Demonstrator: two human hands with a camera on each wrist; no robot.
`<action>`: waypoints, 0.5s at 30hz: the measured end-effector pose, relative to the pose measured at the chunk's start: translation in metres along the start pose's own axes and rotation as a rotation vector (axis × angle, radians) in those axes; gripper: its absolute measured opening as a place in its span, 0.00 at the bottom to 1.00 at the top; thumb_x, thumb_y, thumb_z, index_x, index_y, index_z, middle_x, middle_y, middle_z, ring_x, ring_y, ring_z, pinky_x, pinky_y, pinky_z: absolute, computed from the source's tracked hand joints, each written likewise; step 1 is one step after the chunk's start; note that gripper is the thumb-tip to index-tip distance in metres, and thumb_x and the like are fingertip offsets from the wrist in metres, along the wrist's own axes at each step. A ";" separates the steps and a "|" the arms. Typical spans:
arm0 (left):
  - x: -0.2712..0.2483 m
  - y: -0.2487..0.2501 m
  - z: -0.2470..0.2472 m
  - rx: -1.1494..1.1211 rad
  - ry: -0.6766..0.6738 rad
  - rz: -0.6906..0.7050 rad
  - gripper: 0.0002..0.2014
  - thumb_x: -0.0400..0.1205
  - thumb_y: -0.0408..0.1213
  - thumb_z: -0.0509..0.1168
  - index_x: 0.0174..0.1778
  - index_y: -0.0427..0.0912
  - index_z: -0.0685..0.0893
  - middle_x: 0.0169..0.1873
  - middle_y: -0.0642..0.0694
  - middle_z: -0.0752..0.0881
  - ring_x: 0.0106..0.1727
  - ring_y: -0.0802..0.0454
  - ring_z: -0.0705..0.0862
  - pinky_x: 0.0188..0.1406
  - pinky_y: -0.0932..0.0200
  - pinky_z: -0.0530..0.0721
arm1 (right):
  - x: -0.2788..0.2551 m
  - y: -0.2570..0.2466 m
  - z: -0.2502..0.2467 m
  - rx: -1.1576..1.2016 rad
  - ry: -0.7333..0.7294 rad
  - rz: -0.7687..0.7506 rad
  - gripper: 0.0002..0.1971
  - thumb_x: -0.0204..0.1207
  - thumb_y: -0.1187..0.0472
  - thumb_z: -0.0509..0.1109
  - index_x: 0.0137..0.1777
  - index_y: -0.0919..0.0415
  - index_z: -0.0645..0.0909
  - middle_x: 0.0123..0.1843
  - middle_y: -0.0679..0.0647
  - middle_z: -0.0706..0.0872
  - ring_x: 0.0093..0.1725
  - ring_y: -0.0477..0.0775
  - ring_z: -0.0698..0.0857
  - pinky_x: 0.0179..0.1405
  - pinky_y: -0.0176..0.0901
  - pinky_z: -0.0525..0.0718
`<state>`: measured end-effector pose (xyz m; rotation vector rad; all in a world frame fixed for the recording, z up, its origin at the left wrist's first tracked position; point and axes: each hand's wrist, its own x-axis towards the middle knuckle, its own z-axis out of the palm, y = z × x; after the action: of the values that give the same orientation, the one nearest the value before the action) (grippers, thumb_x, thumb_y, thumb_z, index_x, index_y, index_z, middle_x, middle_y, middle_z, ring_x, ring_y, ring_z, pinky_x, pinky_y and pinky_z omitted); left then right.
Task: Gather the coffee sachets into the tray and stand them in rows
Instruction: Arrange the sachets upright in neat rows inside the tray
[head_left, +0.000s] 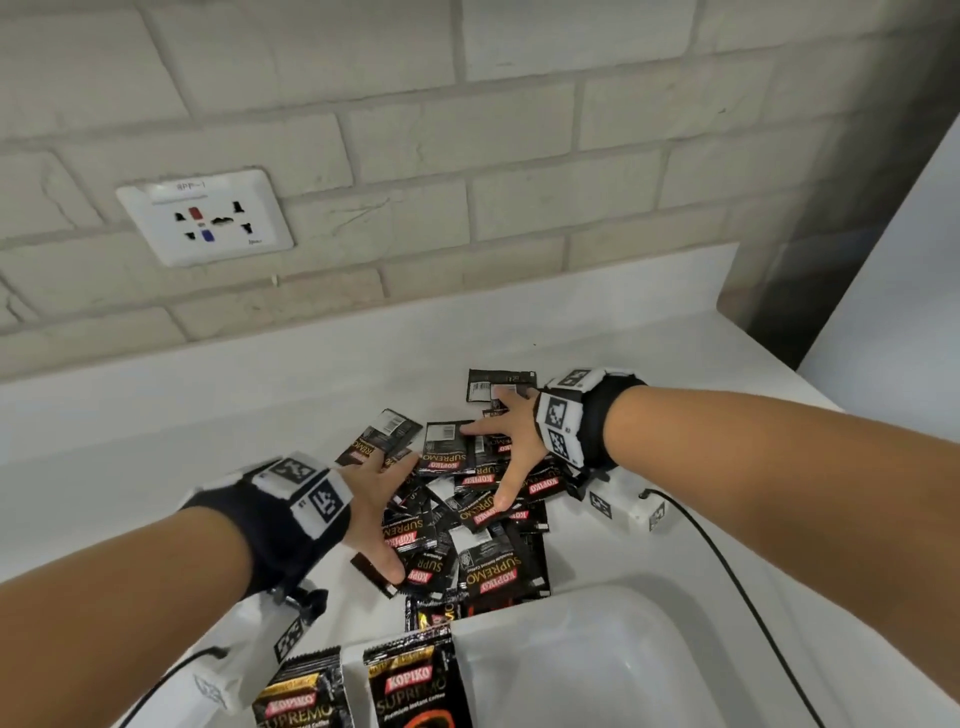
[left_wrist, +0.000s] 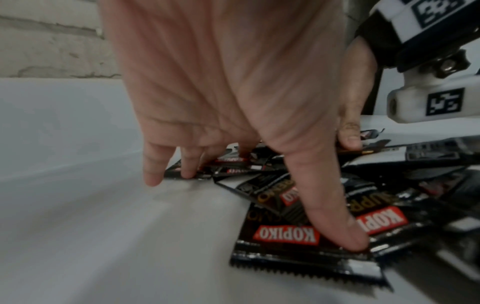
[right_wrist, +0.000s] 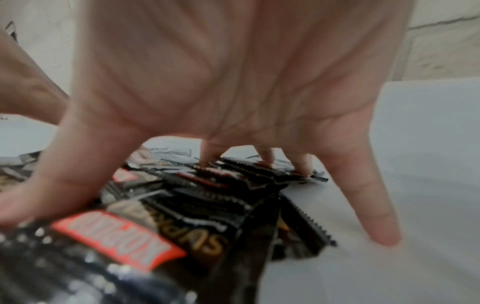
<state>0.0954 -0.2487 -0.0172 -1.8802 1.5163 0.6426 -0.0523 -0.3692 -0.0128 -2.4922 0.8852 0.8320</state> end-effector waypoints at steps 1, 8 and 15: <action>0.000 0.003 -0.001 0.005 0.003 0.011 0.60 0.69 0.58 0.73 0.79 0.58 0.30 0.82 0.45 0.38 0.81 0.43 0.56 0.77 0.44 0.62 | -0.006 0.003 0.002 0.000 0.005 0.004 0.48 0.68 0.42 0.74 0.81 0.39 0.45 0.84 0.54 0.42 0.82 0.63 0.47 0.77 0.60 0.55; -0.005 0.031 -0.012 0.094 0.037 0.032 0.59 0.70 0.53 0.74 0.80 0.53 0.32 0.83 0.41 0.47 0.80 0.41 0.59 0.75 0.42 0.64 | -0.042 0.051 0.030 -0.062 0.040 0.173 0.49 0.63 0.41 0.76 0.78 0.32 0.47 0.83 0.59 0.38 0.81 0.69 0.47 0.75 0.65 0.57; -0.010 0.055 -0.020 0.157 0.090 0.084 0.58 0.70 0.53 0.75 0.81 0.49 0.35 0.81 0.41 0.58 0.78 0.43 0.64 0.73 0.46 0.66 | -0.088 0.079 0.076 0.009 0.038 0.262 0.47 0.64 0.40 0.75 0.76 0.28 0.47 0.83 0.58 0.40 0.80 0.70 0.46 0.77 0.67 0.56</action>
<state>0.0392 -0.2640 -0.0060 -1.7552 1.6604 0.4674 -0.1907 -0.3490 -0.0256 -2.4233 1.2455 0.8614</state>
